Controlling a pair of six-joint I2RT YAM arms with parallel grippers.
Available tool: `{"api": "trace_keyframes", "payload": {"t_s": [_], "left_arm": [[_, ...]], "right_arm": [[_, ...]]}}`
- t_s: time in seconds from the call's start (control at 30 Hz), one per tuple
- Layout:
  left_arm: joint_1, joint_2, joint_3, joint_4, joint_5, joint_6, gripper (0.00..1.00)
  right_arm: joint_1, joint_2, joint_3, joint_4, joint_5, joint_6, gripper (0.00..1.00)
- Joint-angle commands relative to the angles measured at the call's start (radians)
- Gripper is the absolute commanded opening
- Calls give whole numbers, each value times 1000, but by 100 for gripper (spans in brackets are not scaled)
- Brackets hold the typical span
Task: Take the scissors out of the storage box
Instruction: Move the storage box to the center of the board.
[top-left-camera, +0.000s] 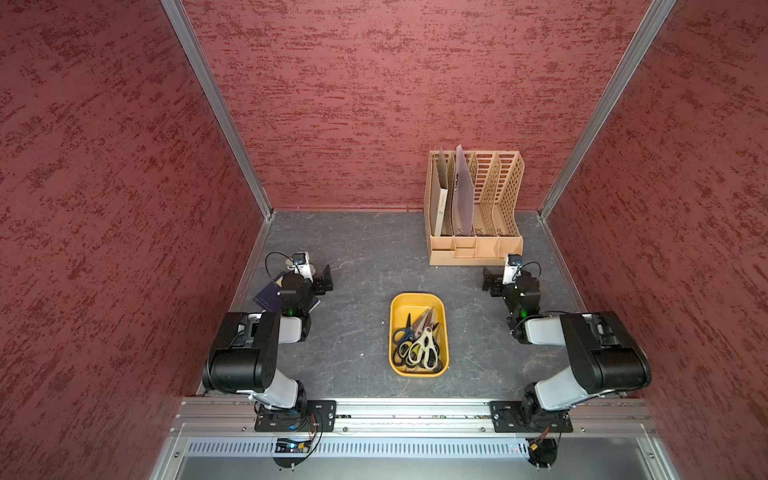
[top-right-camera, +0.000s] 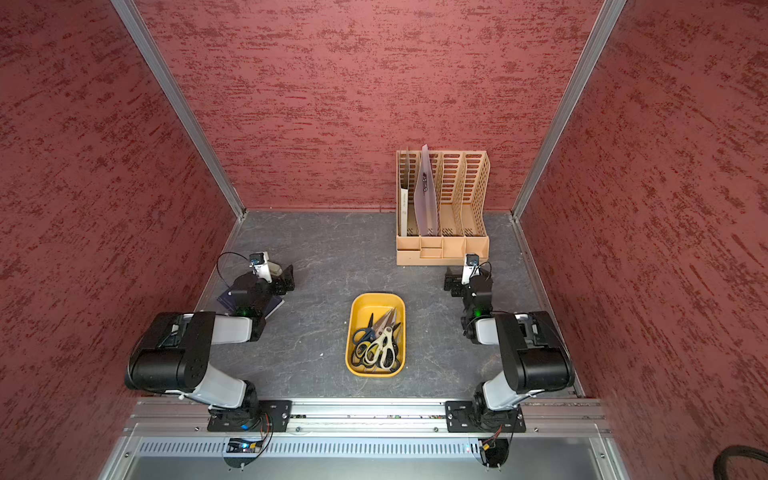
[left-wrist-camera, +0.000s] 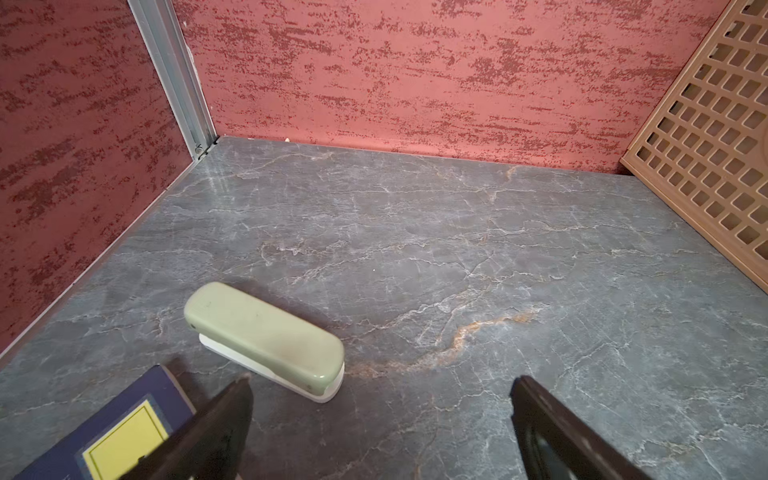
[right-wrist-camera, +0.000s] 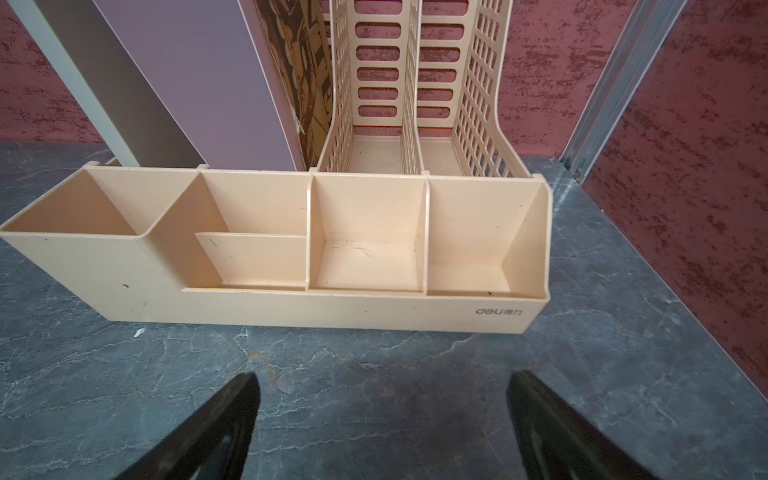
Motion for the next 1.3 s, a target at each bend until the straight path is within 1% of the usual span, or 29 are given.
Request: {"api": "trace_keyframes", "payload": {"t_s": [0.0,0.4,0.5,0.53,0.57,0.6,0.63,0.67,0.7,0.73,0.77,0.8,0.87,0.93,1.0,1.03,1.07,1.1,1.13,1.2,1.27], "left_arm": [[-1,-4,9,16,6,9,100],[0,-3,10,13,8,8,100],[-2,-4,10,12,5,9,100],[-2,-4,8,14,5,10,100],[-5,-4,7,18,-3,12,100],[-14,-6,-1,31,-27,16,100],[-35,-11,-9,50,-82,20,100],[-46,-24,-22,58,-111,24,100],[-53,-32,-34,79,-134,24,100],[-57,-52,-40,72,-155,19,100],[-65,-76,-30,50,-195,22,100],[-85,-124,0,-40,-235,26,100],[-107,-215,93,-306,-233,25,100],[-128,-286,202,-583,-237,-27,100],[-154,-334,299,-812,-252,-125,100],[-170,-354,345,-929,-257,-179,100],[-187,-369,381,-1021,-258,-230,100],[-208,-379,424,-1121,-255,-286,100],[-231,-383,466,-1236,-251,-347,100],[-273,-377,535,-1418,-231,-455,100],[-326,-362,585,-1583,-226,-565,100]], "right_arm": [[-6,2,11,20,-16,4,98],[-14,2,20,3,-26,10,98],[-12,-2,1,41,-20,6,98],[-11,-7,-17,73,2,12,98],[-11,-16,-36,100,48,31,98],[-12,-31,-53,116,88,46,97],[-11,-68,-71,124,111,52,96],[0,-136,-82,95,148,47,94],[18,-199,-74,20,195,45,93],[31,-291,-43,-126,225,59,93],[34,-367,2,-293,221,88,93],[35,-434,68,-486,213,138,92],[39,-521,176,-771,178,225,88],[49,-572,272,-1014,121,303,83],[52,-581,343,-1219,68,393,79],[56,-573,377,-1311,20,410,74],[63,-558,412,-1408,4,449,72],[73,-536,449,-1512,-26,489,68],[82,-512,481,-1593,-88,511,63],[116,-475,511,-1707,-210,544,56],[163,-468,511,-1774,-296,569,54]]}}
